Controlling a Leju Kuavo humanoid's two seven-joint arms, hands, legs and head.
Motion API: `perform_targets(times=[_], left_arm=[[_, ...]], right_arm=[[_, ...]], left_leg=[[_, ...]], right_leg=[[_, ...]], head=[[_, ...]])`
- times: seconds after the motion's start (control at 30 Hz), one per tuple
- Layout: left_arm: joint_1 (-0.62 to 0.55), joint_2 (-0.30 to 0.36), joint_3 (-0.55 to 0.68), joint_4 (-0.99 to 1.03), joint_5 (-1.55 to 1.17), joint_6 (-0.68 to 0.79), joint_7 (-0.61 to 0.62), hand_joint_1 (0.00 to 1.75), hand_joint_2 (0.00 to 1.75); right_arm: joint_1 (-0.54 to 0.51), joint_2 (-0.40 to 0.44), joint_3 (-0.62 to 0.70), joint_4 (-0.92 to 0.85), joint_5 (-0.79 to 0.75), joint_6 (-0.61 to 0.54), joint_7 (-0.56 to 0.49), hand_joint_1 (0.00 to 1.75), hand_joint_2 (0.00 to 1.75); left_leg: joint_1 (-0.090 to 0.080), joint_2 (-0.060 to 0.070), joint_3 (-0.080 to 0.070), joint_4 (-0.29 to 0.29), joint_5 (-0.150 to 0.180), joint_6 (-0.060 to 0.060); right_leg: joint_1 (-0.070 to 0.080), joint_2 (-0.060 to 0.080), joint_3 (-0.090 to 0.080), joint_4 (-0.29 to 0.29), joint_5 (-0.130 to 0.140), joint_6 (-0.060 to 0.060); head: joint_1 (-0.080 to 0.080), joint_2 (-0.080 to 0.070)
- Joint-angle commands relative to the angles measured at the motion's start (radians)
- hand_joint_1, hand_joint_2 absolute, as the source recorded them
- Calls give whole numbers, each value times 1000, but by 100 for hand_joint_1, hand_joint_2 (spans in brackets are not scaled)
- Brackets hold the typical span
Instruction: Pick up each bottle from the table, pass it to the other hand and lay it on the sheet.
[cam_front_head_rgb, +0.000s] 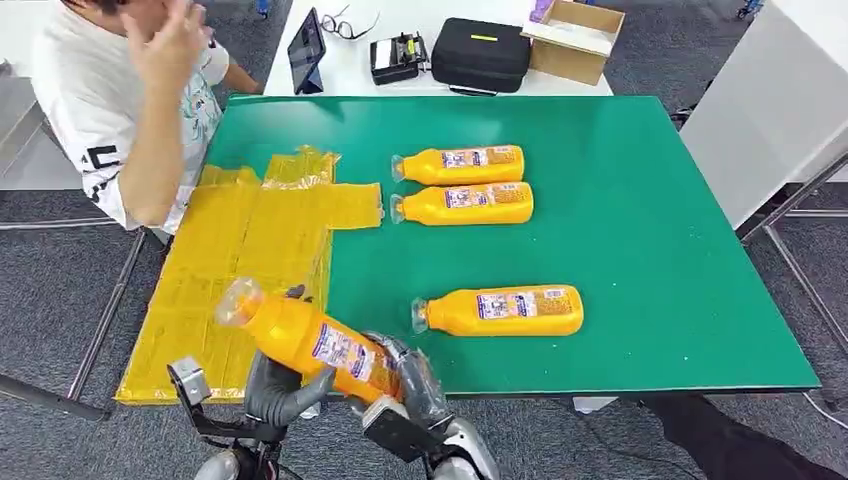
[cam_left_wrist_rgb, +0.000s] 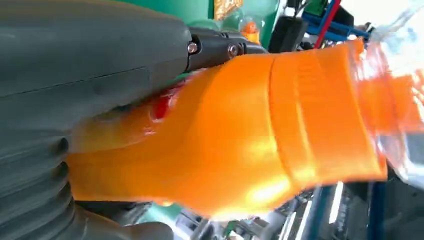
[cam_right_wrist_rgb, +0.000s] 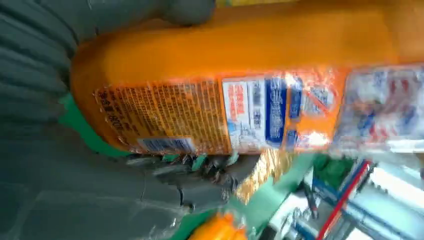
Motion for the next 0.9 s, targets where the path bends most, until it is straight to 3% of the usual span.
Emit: perform_targets(times=[0.03, 0.8, 0.83, 0.9], left_arm=[[-55, 7, -10, 129, 7, -5, 5, 0, 175], [-64, 5, -12, 164, 4, -58, -13, 3, 175], [-64, 6, -17, 162, 1, -68, -23, 175, 175], [-59, 8, -21, 147, -8, -74, -36, 175, 175]], right_arm=[[-67, 9, 178, 275, 10, 4, 7, 175, 175], [-91, 8, 171, 331, -29, 38, 9, 175, 175], [-92, 11, 168, 323, -31, 34, 8, 175, 175], [-91, 13, 159, 306, -40, 34, 8, 175, 175]], left_leg=[[1, 0, 4, -1, -1, 0], [1, 4, 13, -1, -2, -2], [0, 4, 13, -1, -2, -2], [1, 5, 13, -1, -2, -2]], right_leg=[[1, -1, 5, -2, -1, -2], [2, 1, 9, -2, 0, -3], [1, 2, 8, -1, 0, -3], [1, 3, 8, -1, 0, -3]], head=[[1, 0], [1, 0], [1, 0], [1, 0]])
